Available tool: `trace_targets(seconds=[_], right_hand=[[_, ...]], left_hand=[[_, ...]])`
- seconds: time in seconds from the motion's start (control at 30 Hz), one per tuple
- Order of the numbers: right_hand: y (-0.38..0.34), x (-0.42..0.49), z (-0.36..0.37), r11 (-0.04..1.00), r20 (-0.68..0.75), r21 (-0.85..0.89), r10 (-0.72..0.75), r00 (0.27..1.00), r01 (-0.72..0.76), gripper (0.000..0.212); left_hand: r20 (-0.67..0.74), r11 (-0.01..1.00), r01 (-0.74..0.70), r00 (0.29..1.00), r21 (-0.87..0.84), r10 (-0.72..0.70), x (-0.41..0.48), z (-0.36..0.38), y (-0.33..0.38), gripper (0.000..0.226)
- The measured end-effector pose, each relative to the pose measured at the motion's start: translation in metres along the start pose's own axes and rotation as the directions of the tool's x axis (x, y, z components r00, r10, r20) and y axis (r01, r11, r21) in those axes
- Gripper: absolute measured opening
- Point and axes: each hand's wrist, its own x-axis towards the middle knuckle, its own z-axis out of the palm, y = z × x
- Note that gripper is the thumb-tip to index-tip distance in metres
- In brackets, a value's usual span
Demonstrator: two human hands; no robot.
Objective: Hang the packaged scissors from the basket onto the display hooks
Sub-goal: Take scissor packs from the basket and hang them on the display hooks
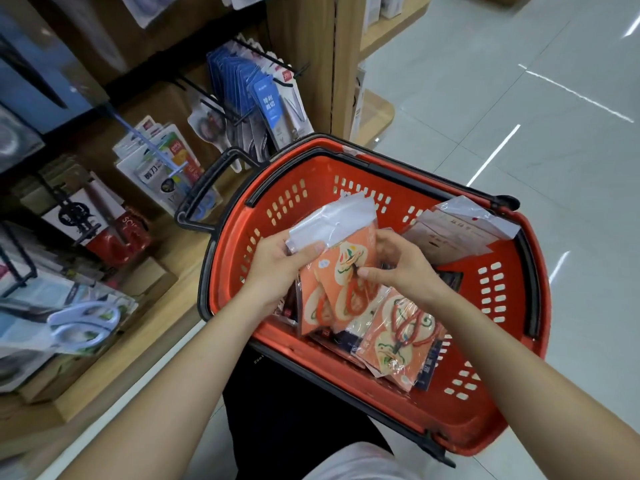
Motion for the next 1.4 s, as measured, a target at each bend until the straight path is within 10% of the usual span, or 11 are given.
trace_targets(seconds=[0.2, 0.4, 0.63, 0.87, 1.4], right_hand=[[0.006, 0.004, 0.015, 0.949, 0.014, 0.283, 0.141, 0.99, -0.139, 0.035], [0.005, 0.002, 0.024, 0.726, 0.079, 0.639, 0.265, 0.961, -0.253, 0.038], [-0.035, 0.014, 0.05, 0.622, 0.193, 0.718, 0.254, 0.948, -0.313, 0.039], [-0.122, 0.048, 0.103, 0.703, 0.208, 0.676, 0.107, 0.972, -0.222, 0.037], [-0.378, 0.049, 0.142, 0.75, 0.179, 0.614, -0.438, 0.881, 0.248, 0.032]], left_hand=[[-0.044, 0.945, 0.164, 0.982, -0.283, -0.184, -0.007, 0.017, 0.011, 0.033], [0.19, 0.995, 0.092, 0.978, -0.025, -0.086, -0.027, -0.007, 0.024, 0.039], [-0.116, 0.993, -0.09, 0.988, 0.079, 0.099, -0.049, -0.032, 0.051, 0.021], [-0.472, 0.93, -0.263, 0.805, 0.257, 0.359, -0.071, -0.071, 0.106, 0.017], [-0.478, 0.655, -0.632, 0.461, 0.414, 0.748, -0.153, -0.11, 0.296, 0.015]])
